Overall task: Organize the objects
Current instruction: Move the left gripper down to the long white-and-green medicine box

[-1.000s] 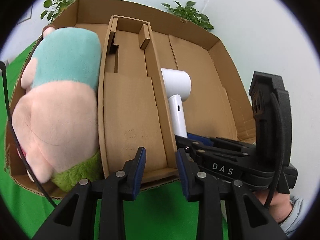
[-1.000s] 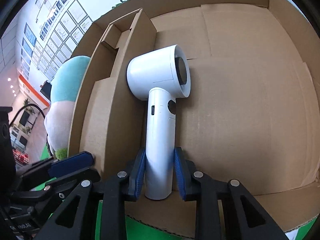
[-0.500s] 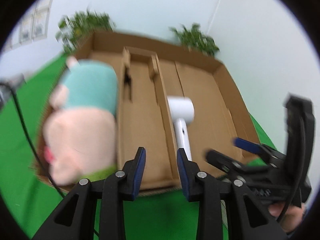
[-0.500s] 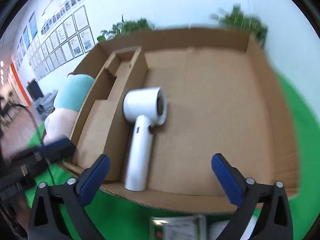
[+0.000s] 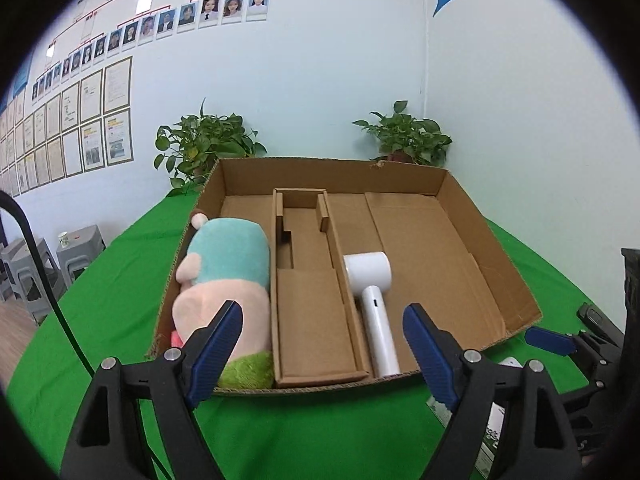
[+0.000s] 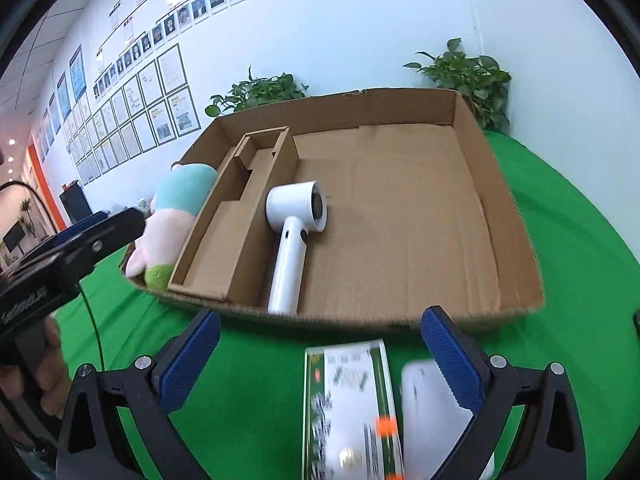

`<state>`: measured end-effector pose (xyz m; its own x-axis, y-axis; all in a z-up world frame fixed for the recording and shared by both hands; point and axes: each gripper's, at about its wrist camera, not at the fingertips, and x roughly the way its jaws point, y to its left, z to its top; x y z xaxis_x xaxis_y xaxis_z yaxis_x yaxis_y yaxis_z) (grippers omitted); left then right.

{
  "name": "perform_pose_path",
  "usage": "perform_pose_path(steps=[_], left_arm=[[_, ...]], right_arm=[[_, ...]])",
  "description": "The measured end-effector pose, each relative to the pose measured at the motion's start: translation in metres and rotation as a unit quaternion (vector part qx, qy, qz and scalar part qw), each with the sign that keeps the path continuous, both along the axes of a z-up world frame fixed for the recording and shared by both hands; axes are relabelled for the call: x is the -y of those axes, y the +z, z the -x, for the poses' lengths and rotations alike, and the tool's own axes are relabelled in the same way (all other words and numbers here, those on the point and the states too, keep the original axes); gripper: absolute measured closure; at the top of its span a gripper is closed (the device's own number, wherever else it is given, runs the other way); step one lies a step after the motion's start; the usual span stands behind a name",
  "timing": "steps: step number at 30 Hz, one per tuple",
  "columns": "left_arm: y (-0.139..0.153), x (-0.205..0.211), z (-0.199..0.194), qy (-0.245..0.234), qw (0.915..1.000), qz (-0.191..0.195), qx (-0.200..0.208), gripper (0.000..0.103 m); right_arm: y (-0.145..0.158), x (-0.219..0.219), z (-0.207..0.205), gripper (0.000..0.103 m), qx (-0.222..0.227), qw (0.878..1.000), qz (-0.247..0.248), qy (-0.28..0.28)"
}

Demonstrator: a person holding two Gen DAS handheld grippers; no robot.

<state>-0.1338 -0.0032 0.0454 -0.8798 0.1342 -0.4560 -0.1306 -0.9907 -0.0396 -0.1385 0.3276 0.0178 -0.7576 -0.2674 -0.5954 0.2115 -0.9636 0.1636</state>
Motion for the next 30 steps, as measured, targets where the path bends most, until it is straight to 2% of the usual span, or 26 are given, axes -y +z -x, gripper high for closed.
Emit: perform_pose_path(steps=[2,5,9,12,14,17,20,22,24,26,27,28,30], left_arm=[[-0.003,-0.008,-0.002,-0.008,0.9999,0.014,0.006,0.021],[-0.009,-0.017,-0.005,-0.008,0.9994,0.033,0.009,0.021],[-0.019,-0.009,-0.02,0.003,0.9993,0.037,0.011,0.021],[-0.026,0.001,-0.032,0.028,0.9966,0.077,0.011,0.022],[-0.028,0.01,-0.039,0.038,0.9951,0.09,0.016,0.022],[-0.021,0.029,-0.05,0.055,0.9922,0.111,0.014,0.031],[0.0,0.057,-0.065,0.089,0.9883,0.124,-0.007,0.032],[0.008,0.069,-0.069,0.098,0.9862,0.134,-0.006,0.032],[0.005,0.072,-0.07,0.09,0.9883,0.123,0.014,0.026],[-0.006,0.068,-0.066,0.062,0.9928,0.09,0.051,0.024],[-0.018,0.061,-0.062,0.031,0.9941,0.061,0.084,0.024],[-0.03,0.053,-0.058,0.008,0.9924,0.043,0.115,0.024],[-0.057,0.033,-0.049,-0.037,0.9837,0.008,0.176,0.024]], right_arm=[[-0.004,-0.002,-0.016,0.001,0.0,1.0,-0.012,-0.004],[-0.011,-0.007,-0.039,0.001,0.009,1.0,-0.019,0.02],[-0.024,-0.011,-0.066,0.001,0.017,0.999,-0.039,0.027],[-0.031,-0.014,-0.088,0.001,0.017,0.998,-0.042,0.034],[-0.035,-0.014,-0.106,0.001,0.012,0.998,-0.047,0.038],[-0.039,-0.012,-0.118,0.001,0.012,0.997,-0.061,0.049],[-0.048,-0.015,-0.119,0.002,0.026,0.996,-0.07,0.046],[-0.056,-0.015,-0.113,0.004,0.046,0.996,-0.074,0.036],[-0.061,-0.013,-0.109,0.017,0.06,0.995,-0.075,0.034],[-0.065,-0.008,-0.109,0.027,0.065,0.994,-0.082,0.04],[-0.066,-0.005,-0.11,0.029,0.064,0.993,-0.087,0.043],[-0.067,-0.002,-0.111,0.034,0.064,0.992,-0.092,0.05],[-0.067,0.001,-0.114,0.036,0.065,0.992,-0.092,0.055]])
